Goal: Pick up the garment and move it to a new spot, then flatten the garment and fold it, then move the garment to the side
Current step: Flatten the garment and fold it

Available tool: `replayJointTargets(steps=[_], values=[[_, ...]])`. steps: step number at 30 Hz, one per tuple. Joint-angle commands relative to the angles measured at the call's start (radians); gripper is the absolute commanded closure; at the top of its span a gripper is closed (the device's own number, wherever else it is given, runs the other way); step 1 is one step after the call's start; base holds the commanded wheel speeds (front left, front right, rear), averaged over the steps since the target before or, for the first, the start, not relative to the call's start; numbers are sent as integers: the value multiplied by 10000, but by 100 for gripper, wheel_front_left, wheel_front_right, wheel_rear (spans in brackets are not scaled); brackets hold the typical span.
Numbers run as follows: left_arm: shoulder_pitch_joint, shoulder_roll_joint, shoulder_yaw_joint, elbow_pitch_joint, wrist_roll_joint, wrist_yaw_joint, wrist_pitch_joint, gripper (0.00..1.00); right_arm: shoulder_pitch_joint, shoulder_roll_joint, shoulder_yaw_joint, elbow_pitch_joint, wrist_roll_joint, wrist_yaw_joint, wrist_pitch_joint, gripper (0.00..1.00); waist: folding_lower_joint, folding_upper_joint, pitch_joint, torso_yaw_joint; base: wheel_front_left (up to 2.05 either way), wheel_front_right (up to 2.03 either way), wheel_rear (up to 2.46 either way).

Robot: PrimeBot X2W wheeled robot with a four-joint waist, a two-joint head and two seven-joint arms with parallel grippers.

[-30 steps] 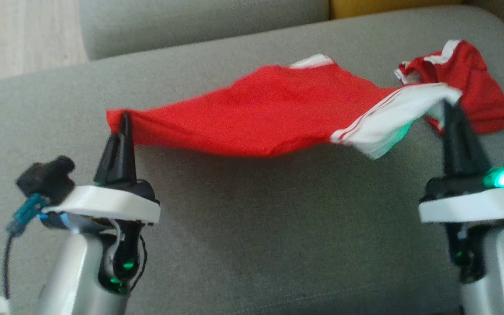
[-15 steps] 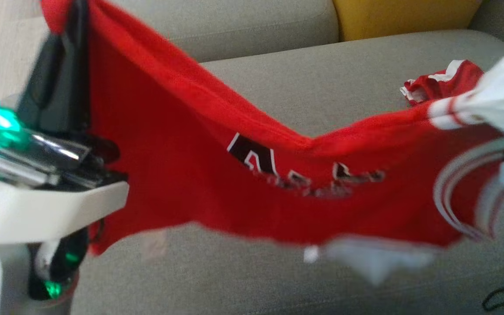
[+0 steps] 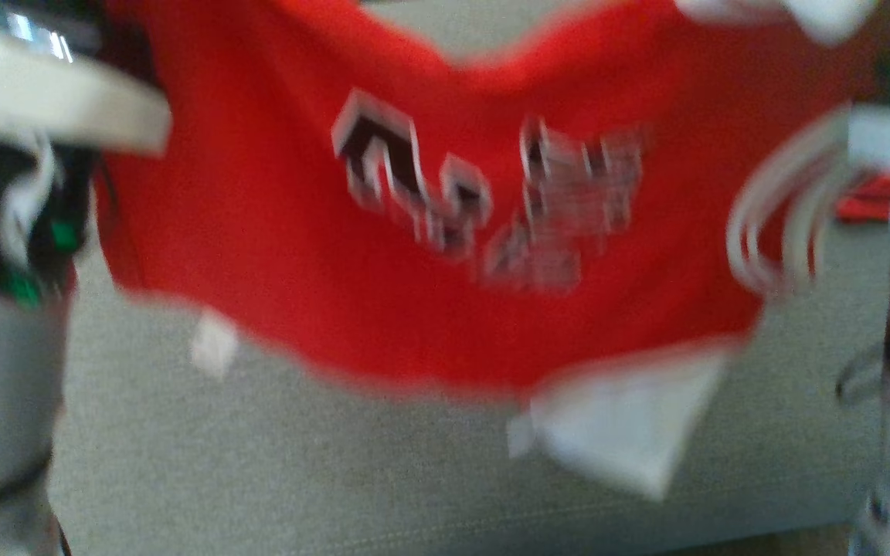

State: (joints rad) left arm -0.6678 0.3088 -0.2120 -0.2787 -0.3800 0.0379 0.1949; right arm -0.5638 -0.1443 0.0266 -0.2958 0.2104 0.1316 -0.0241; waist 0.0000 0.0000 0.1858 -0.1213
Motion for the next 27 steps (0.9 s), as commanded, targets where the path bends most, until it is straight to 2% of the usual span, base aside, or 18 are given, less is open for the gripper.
replayJointTargets(steps=[1, 4, 8, 9, 13, 19, 23, 27], values=[[-1195, 418, 413, 311, 234, -117, -154, 100, -1169, -108, 337, 219, -68, -9, -97, 100, 0, 0, 566, 171, 0, 0, 0], [-2796, 462, 282, 2172, 702, -252, -520, 100, -3044, -75, 672, 1902, -390, -9, -539, 100, 0, 0, 977, 184, 0, 0, 0], [-4828, 656, 191, 4682, 1520, -207, -1364, 100, -5359, 471, 649, 4379, -942, -9, -1556, 100, 0, 0, 1347, -74, 0, 0, 0], [-5701, 639, 176, 5658, 1790, -111, -1934, 100, -6248, 705, 392, 5378, -1206, -9, -1957, 100, 0, 0, 1556, -212, 0, 0, 0], [-6902, 517, 34, 7130, 2068, -120, -2956, 100, -7258, 915, 128, 6637, -1449, -9, -2286, 100, 0, 0, 2327, -393, 0, 0, 0], [-6895, 287, 3, 8864, 1835, -323, -3990, 100, -6734, 937, 1008, 7119, -599, -9, -2370, 100, 0, 0, 3652, -394, 0, 0, 0], [-6313, 144, 107, 9583, 1539, -500, -4380, 100, -5730, 938, 1386, 6796, -235, -9, -2374, 100, 0, 0, 4149, -336, 0, 0, 0], [-5790, -26, 393, 9688, 1130, -742, -4537, 100, -4731, 939, 1438, 6103, -40, -9, -2375, 100, 0, 0, 4289, -263, 0, 0, 0]])
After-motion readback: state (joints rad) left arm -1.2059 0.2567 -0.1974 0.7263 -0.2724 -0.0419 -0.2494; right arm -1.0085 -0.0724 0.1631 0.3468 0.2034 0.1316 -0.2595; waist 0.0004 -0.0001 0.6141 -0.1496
